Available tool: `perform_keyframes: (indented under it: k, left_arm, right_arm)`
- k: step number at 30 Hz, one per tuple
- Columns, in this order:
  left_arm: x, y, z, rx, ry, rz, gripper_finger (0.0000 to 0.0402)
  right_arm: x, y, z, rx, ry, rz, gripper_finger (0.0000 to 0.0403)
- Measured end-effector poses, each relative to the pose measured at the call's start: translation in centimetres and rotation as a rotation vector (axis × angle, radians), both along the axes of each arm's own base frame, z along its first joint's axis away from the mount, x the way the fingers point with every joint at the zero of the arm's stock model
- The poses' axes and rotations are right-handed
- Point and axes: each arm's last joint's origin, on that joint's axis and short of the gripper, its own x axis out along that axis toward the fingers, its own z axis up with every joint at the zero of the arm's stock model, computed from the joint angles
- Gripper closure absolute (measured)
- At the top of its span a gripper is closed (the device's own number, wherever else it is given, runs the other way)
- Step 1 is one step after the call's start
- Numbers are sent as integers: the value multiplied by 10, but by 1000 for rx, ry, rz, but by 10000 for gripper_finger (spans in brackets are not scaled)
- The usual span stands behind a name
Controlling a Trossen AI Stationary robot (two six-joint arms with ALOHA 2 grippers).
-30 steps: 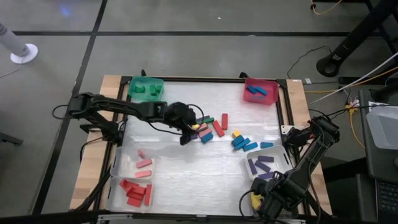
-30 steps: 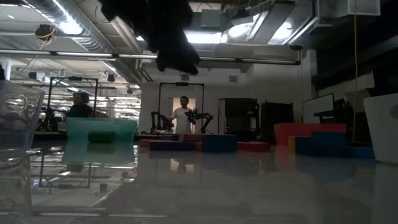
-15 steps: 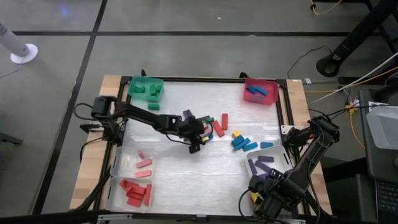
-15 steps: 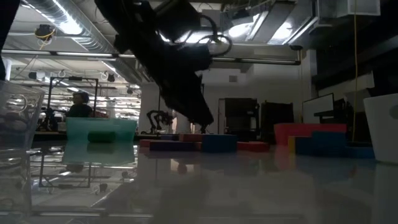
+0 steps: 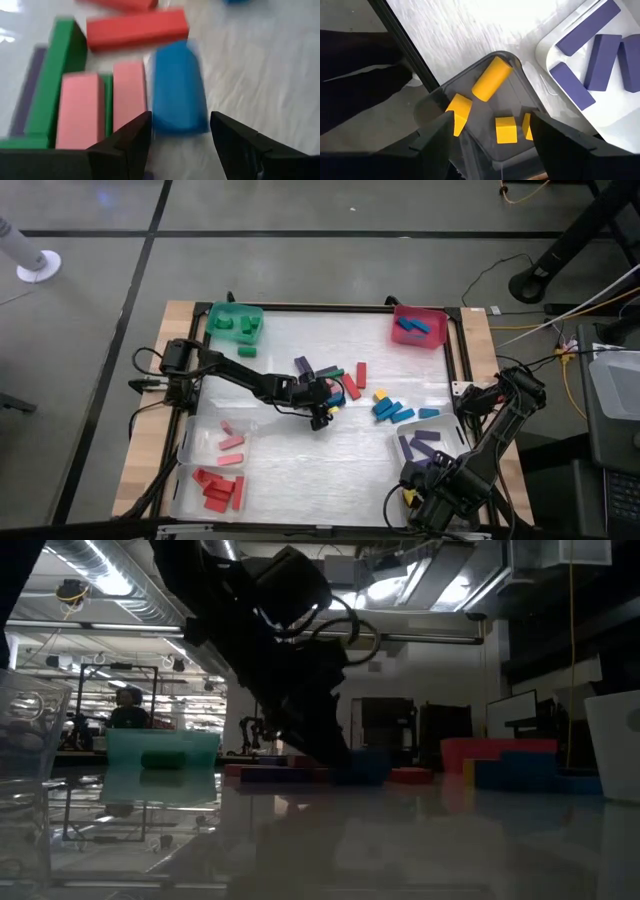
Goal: Sort blocks
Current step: Put the blue block into the pink bin
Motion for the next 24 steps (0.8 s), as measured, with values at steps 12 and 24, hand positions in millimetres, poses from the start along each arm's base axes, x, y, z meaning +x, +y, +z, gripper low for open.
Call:
perform_keyframes:
  k: [12,24]
  left_arm:
    - [2,0,-15,20,32,-9,236]
    - [5,-1,4,54,-45,-104,376]
  right_arm:
    - [0,-1,0,-11,-9,28,146]
    - [22,-24,0,-5,45,-31,146]
